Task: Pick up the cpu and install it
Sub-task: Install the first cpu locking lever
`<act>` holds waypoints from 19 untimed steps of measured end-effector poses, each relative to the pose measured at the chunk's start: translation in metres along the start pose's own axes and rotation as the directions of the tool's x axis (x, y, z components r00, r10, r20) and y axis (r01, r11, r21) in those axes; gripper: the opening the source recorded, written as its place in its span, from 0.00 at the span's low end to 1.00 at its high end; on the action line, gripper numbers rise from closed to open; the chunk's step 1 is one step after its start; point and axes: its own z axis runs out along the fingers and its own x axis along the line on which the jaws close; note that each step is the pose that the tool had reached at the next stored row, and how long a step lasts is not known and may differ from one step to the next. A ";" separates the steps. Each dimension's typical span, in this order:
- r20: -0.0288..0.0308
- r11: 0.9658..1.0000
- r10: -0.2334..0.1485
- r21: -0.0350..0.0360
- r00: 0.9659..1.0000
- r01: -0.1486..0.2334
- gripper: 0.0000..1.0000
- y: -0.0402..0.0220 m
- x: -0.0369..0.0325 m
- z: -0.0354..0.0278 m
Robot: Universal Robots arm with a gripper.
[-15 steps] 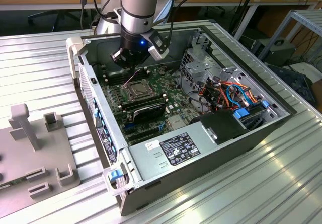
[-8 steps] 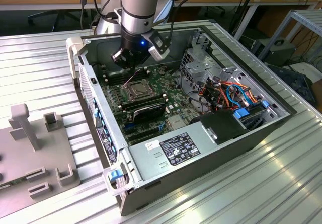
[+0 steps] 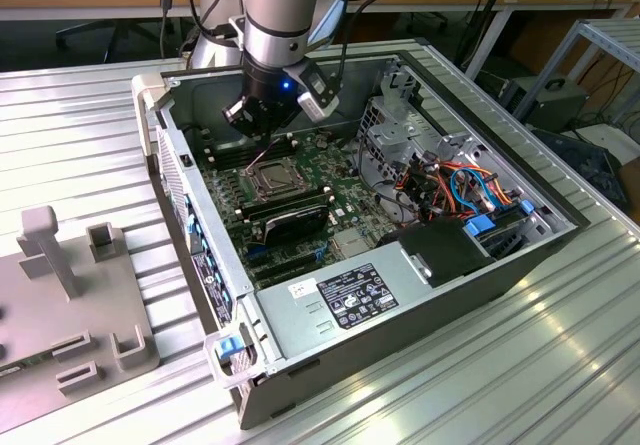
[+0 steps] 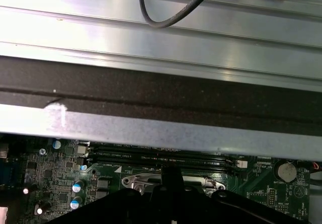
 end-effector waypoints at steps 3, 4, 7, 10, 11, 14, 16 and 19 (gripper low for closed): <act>0.000 1.000 0.000 0.000 1.000 0.000 0.11 -0.0001 0.0000 0.0009; 0.000 1.000 0.000 0.000 1.000 0.000 0.11 -0.0001 0.0000 0.0012; 0.000 1.000 0.000 0.000 1.000 0.000 0.11 -0.0003 0.0000 0.0022; 0.000 1.000 0.000 0.000 1.000 0.000 0.11 -0.0003 -0.0001 0.0028; 0.000 1.000 0.000 0.000 1.000 0.000 0.11 -0.0003 -0.0001 0.0028; 0.000 1.000 0.000 0.000 1.000 0.000 0.11 -0.0004 -0.0005 0.0030; 0.000 1.000 0.000 0.000 1.000 0.000 0.11 -0.0004 -0.0008 0.0031; 0.000 1.000 0.000 0.000 1.000 0.000 0.11 -0.0005 -0.0012 0.0032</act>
